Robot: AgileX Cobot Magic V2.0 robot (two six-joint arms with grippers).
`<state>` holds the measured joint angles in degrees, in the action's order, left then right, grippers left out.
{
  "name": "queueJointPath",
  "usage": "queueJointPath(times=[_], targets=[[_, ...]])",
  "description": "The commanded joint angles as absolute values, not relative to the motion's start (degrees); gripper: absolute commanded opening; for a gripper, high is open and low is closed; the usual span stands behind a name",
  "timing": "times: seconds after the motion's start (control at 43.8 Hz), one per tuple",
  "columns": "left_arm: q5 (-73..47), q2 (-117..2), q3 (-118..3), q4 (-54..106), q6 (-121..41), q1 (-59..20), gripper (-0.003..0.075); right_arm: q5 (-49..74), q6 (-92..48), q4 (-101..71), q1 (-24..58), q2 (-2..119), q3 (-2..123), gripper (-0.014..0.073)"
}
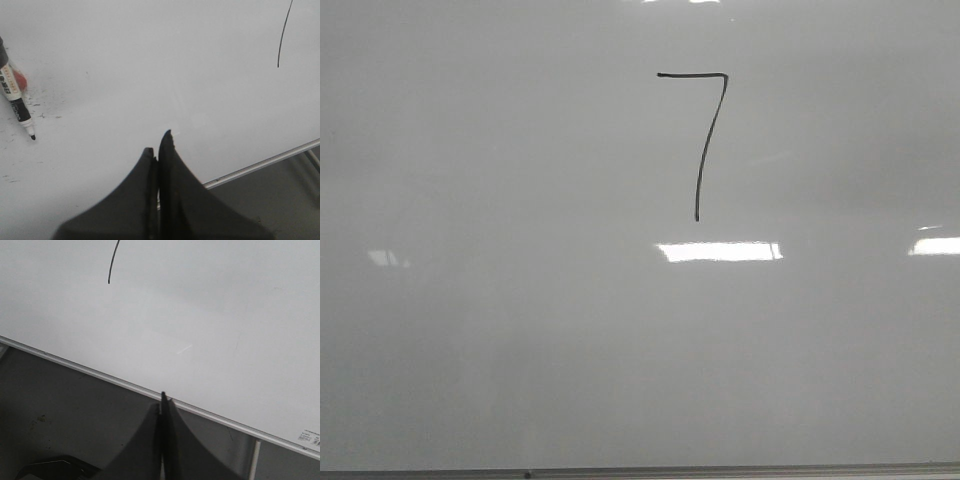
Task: Write number 7 on whiteboard
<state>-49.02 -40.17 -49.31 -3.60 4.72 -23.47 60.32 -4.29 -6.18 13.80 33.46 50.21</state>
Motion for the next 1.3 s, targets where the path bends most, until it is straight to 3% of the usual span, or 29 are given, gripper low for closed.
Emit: queueJointPath(times=[0.0, 0.366, 0.503, 0.868, 1.051, 1.28], targets=[[-44.85, -40.19, -50.76, -3.95, 5.31, -23.93, -0.0020, 56.74, -4.33, -5.97, 13.49, 33.56, 51.50, -0.0068], [-44.63, -39.37, -50.35, -3.95, 5.31, -23.82, -0.0020, 56.74, -4.33, -5.97, 13.49, 33.56, 51.50, -0.0068], [-41.50, -35.23, -47.58, -6.34, 3.80, -19.16, -0.0021, 56.78, -4.33, -5.97, 13.49, 33.56, 51.50, -0.0068], [-13.55, -11.59, -17.72, -3.78, 3.80, -3.24, -0.0020, 56.78, -4.33, -5.97, 13.49, 33.56, 51.50, -0.0068], [-4.25, -1.13, -4.94, -3.78, 3.80, 0.17, -0.0020, 56.78, -4.33, -5.97, 13.49, 33.56, 51.50, -0.0068], [2.07, 1.07, 1.15, -3.78, 3.80, 0.30, -0.0021, 56.79, -4.33, -5.97, 13.49, 33.56, 51.50, -0.0068]])
